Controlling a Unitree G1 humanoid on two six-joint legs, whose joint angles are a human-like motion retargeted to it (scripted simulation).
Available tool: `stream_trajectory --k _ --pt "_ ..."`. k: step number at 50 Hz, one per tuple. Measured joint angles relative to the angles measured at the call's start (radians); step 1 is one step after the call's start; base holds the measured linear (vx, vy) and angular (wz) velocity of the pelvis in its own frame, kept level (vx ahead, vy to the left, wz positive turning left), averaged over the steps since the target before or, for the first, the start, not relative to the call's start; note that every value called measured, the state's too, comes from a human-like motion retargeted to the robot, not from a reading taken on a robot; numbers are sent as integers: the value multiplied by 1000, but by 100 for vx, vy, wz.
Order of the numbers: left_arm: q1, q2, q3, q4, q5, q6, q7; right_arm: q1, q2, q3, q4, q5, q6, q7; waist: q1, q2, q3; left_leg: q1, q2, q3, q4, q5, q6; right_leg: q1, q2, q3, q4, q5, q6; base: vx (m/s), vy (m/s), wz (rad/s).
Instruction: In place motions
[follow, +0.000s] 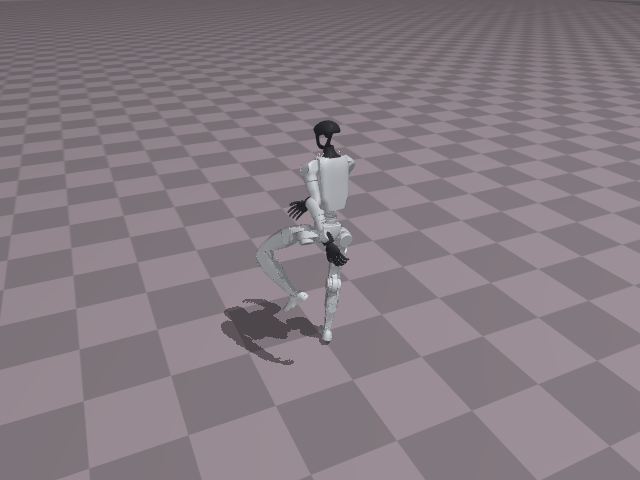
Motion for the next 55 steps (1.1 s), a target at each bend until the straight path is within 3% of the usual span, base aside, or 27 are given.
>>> stream_trajectory --k 3,5,8,11,14,18,19,20,22,23,24,25,27,29,30,32,35,37,40,43,48,50,52,55 --pt "97 18 57 9 0 38 -27 -164 -45 46 -239 21 -105 -20 82 -79 42 -211 -10 -6 104 -89 94 -57 -65 72 33 24 -28 0 -10 -86" --pt "162 38 70 9 -30 51 -4 -223 -86 40 -336 -30 -144 -63 144 -118 20 -239 -12 48 78 -107 118 -101 -108 93 72 18 -32 32 9 -30" --pt "167 71 83 9 -108 36 44 -237 -110 -4 -393 -151 -193 -123 150 -117 -15 -197 -7 45 28 -95 149 -100 -103 98 96 0 -24 17 10 48" --pt "87 96 76 9 -138 11 21 -183 -99 13 -367 -139 -205 -191 73 -63 -48 -26 -32 25 -96 -36 104 -24 -54 24 64 -9 0 2 14 126" --pt "2 94 45 -13 -102 9 -53 -22 -74 62 -278 -108 -225 -180 -26 -49 -129 272 -200 123 -422 25 25 16 -80 -52 50 -9 64 20 36 123" --pt "-93 71 -66 -59 -84 -14 -59 325 -83 76 -68 -150 -208 -63 -121 -50 -269 696 -622 98 -1252 145 -95 57 -115 -118 85 -6 144 44 39 71" --pt "-131 66 -122 -63 -94 -20 -25 418 -96 48 -4 -171 -206 -37 -153 -37 -303 786 -673 93 -1421 36 -82 64 -104 -162 119 17 162 42 25 120" --pt "-175 62 -183 -67 -105 -25 15 510 -111 12 63 -191 -205 -14 -195 -23 -338 865 -699 101 -1551 -146 -48 70 -93 -223 161 48 183 29 21 164" --pt "-303 39 -318 -135 -101 -59 68 625 -153 -76 245 -252 -180 -35 -283 49 -368 874 -635 146 -1657 -202 15 -40 -119 -332 438 264 203 3 28 180" --pt "-379 45 -393 -214 -81 -97 61 639 -169 -126 363 -268 -139 -84 -352 80 -337 844 -613 22 -1667 -203 34 -138 -176 -372 629 356 168 -28 37 187" --pt "-461 65 -459 -315 -52 -126 31 637 -185 -186 489 -247 -99 -129 -396 78 -288 844 -630 -35 -1681 -207 55 -265 -191 -285 817 361 160 -49 38 160" --pt "-545 92 -520 -428 -19 -150 -11 627 -202 -251 619 -209 -58 -173 -428 61 -231 860 -667 -59 -1696 -214 77 -407 -185 -135 1002 324 164 -56 39 80" --pt "-726 173 -539 -612 74 -177 -120 642 -253 -363 771 -18 29 -117 -460 58 -141 872 -683 -2 -1715 -209 112 -588 -322 -123 1325 212 133 -54 44 71" --pt "-842 215 -492 -753 145 -191 -112 724 -284 -457 771 203 117 -63 -543 73 -66 868 -666 -15 -1715 -193 142 -721 -372 -118 1514 131 123 -38 37 148" --pt "-882 224 -484 -808 148 -190 -66 763 -297 -505 771 311 129 -73 -581 79 -41 860 -658 -29 -1714 -179 158 -785 -375 -113 1578 90 113 -3 20 121" --pt "-910 205 -492 -891 88 -200 56 851 -301 -612 771 478 31 -183 -614 100 -36 835 -627 -28 -1707 -148 180 -876 -353 -130 1627 26 98 19 1 81" --pt "-893 156 -528 -971 -58 -233 124 972 -298 -694 771 614 -81 -324 -608 122 -115 785 -606 -42 -1683 -128 187 -927 -336 -167 1593 -6 94 32 -22 23" --pt "-853 104 -551 -987 -119 -252 85 1015 -297 -701 771 619 -70 -405 -561 121 -176 773 -620 -35 -1674 -132 180 -875 -351 -172 1538 11 100 27 -17 -41" --pt "-791 57 -586 -967 -167 -231 -2 996 -295 -667 771 537 -52 -441 -473 88 -204 812 -646 -3 -1678 -138 149 -692 -350 -159 1411 66 140 12 -15 -83" --pt "-684 74 -592 -926 -156 -231 -67 897 -285 -601 771 380 -35 -311 -424 75 -226 847 -652 30 -1687 -151 111 -451 -280 -156 1169 130 196 7 -11 -99" --pt "-381 4 -479 -854 -215 -279 -14 712 -195 -492 655 234 -19 35 -361 60 -306 843 -637 120 -1695 -139 49 -120 -34 7 522 262 216 7 -30 -121" --pt "-292 -46 -432 -827 -260 -297 -9 649 -146 -465 566 249 -38 56 -325 25 -334 815 -669 138 -1687 -125 32 -16 2 60 254 190 216 -13 -29 -77" --pt "-211 -51 -365 -790 -289 -311 -24 602 -88 -360 444 251 -42 -12 -286 -12 -328 840 -722 164 -1700 -126 36 94 -57 -11 99 49 216 -9 0 -106" --pt "-134 -28 -306 -711 -220 -277 -28 513 -62 -213 352 190 -76 -51 -190 -27 -361 837 -752 202 -1700 -133 41 104 -128 -56 -6 12 216 -1 1 -90"
